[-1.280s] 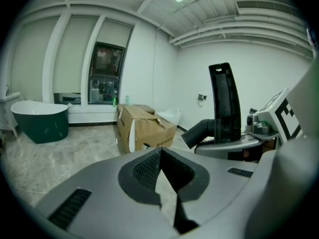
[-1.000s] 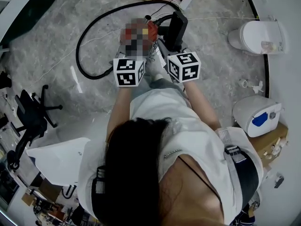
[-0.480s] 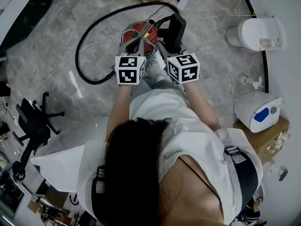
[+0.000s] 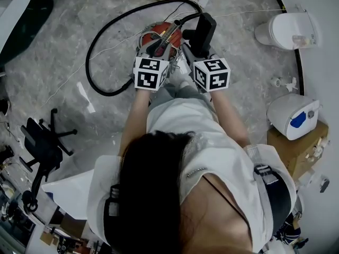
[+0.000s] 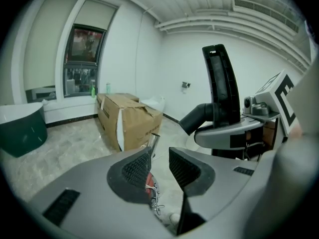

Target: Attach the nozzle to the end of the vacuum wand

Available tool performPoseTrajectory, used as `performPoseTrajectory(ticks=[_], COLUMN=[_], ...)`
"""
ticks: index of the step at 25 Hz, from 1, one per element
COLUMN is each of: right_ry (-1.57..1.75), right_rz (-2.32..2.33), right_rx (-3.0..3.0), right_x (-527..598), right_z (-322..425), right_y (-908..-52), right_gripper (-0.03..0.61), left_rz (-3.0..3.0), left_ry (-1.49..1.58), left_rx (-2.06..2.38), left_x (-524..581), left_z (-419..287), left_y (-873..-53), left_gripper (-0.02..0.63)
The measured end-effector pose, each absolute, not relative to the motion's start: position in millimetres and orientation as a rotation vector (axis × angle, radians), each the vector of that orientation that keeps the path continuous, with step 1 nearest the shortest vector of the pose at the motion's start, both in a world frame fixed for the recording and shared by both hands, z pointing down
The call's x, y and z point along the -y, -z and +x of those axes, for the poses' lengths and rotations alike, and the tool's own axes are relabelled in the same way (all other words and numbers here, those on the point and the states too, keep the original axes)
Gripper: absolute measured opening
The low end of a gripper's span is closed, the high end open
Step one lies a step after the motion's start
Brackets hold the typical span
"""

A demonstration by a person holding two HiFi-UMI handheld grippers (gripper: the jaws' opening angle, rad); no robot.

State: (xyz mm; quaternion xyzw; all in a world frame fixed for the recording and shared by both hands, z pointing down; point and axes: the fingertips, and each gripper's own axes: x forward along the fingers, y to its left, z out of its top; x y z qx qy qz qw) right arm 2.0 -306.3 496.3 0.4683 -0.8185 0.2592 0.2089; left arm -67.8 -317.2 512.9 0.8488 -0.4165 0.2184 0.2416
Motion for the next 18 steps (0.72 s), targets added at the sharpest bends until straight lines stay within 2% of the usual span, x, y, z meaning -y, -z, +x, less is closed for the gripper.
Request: performPoseTrajectory(ticks=[3, 7, 12, 18], right_ry=[-0.727, -0.738, -0.744, -0.744], right_rz=[1.33, 1.355, 1.371, 1.369], right_rx=[2.262, 2.249, 2.235, 2.244], right_x=[304.8, 304.6, 305.4, 317.7], right_z=[-1.9, -3.2, -3.4, 3.6], right_y=[-498.0, -498.3, -500.7, -502.0], right_gripper=[0.098, 0.098, 0.098, 0.098], left_rz=[2.34, 2.328, 2.336, 2.351], left_ry=[-0.618, -0.632, -0.682, -0.709], left_rx=[1.108, 1.111, 1.034, 1.028], left_x=[317.3, 325.3, 325.8, 336.7], left_z=[-72.2, -79.5, -79.1, -68.3], left_y=[-518.4, -529.6, -546.0, -560.2], left_gripper=[0.117, 0.196, 0.225, 0.232])
